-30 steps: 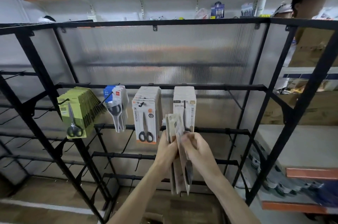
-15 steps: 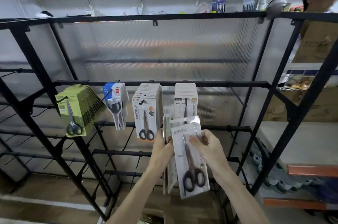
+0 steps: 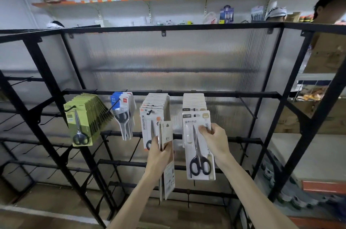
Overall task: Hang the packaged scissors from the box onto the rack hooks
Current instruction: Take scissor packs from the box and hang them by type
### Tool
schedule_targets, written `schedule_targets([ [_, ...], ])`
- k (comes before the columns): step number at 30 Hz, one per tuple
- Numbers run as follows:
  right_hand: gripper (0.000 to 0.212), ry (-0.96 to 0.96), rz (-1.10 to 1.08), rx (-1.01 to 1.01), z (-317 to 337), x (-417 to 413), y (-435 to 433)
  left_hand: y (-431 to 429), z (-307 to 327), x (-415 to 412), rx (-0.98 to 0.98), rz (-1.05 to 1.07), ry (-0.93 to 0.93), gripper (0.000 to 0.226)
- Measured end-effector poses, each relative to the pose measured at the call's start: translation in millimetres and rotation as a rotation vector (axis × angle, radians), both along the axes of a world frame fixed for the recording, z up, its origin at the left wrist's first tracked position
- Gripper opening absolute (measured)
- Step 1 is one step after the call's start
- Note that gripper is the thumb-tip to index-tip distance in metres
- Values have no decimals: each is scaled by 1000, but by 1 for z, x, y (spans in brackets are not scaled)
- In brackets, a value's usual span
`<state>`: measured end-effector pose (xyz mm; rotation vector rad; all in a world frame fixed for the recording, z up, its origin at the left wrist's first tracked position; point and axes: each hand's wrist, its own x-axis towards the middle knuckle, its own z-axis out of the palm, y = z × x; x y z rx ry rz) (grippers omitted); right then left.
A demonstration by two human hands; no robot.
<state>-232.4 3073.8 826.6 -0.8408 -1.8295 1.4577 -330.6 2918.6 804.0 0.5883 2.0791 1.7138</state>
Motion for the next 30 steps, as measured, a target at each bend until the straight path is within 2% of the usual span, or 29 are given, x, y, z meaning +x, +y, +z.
schedule_targets([
  [7, 33, -72, -66, -23, -12, -21, 15, -4, 0, -6, 24, 52, -31, 29],
  [13, 24, -180, -149, -61, -8, -50, 34, 6, 10, -5, -16, 23, -18, 33],
  [18, 29, -450, -153, 116, 2, -56, 36, 15, 17, -2, -53, -3, -56, 31],
  [20, 43, -512, -193, 243, 2, -46, 23, 17, 18, 1, -59, -16, -66, 29],
  [21, 50, -479, -192, 313, -3, -38, 14, 18, 18, 2, -53, -23, -78, 27],
  [22, 54, -403, -142, 359, -7, -27, 2, 20, 19, 2, -48, -27, -81, 25],
  [23, 57, -312, -38, 322, -8, -16, -12, 21, 20, 3, -40, -29, -85, 25],
  [25, 65, -203, 223, 69, -8, 0, -35, 26, 21, 4, -25, -68, -92, 32],
  [27, 73, -181, 353, -86, -4, 10, -44, 27, 24, 7, 5, -92, -124, 31],
  [30, 73, -211, 443, -91, 4, 19, -44, 23, 26, 8, 74, -115, -194, 16],
])
